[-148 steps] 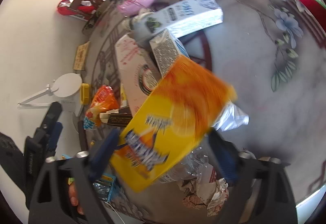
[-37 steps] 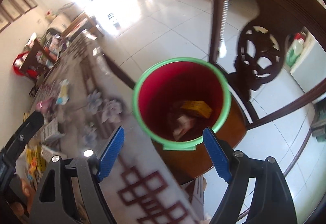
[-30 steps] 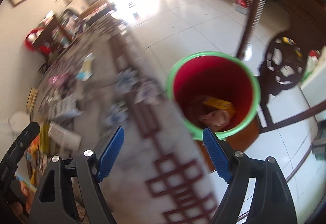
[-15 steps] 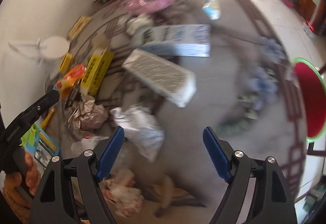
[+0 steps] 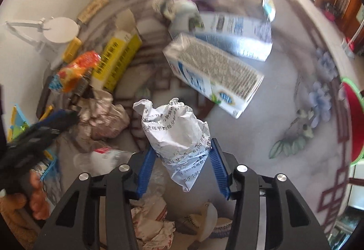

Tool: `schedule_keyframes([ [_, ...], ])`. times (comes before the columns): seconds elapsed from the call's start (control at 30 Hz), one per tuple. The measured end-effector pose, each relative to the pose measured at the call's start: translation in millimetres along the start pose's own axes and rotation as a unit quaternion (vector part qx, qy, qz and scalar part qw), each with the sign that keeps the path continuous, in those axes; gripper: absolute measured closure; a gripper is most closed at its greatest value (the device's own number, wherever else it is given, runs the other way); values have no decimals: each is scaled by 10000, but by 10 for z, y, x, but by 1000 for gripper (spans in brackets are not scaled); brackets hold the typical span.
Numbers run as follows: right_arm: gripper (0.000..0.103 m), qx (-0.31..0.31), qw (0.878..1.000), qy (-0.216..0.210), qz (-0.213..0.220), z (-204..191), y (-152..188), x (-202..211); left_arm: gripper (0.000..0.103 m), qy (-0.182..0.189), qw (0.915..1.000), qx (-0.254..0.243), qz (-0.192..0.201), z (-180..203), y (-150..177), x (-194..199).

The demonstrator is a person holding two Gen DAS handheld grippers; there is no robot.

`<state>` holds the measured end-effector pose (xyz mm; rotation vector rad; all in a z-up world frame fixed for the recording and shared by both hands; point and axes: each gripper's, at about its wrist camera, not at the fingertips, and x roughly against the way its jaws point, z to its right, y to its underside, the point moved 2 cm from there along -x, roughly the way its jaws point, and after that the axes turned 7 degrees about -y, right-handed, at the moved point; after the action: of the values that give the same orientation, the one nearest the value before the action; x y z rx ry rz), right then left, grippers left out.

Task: Collect trash
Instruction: 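Grasp crumpled white paper with the right tool while the left tool grasps crumpled newspaper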

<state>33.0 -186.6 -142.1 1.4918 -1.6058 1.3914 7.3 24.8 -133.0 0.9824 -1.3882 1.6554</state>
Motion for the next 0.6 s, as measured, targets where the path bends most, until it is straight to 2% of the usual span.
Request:
schedule_keyframes([
  [0.27,56,-78,9997,-76,241,-69,88,270,33,96,9995,-116,-294,138,23,-309],
  [0.4,56,-62,9994,-78,326,-107,121,351,33,115,9986,102,-511,81,58,-408],
  [0.53,55,-114,9989,-116,438,-80,173,451,48,130,9984,170,-514,60,87,-385],
  [0.6,55,-148,9986,-154,484,-60,177,490,52,94,9985,220,-492,44,86,-340],
])
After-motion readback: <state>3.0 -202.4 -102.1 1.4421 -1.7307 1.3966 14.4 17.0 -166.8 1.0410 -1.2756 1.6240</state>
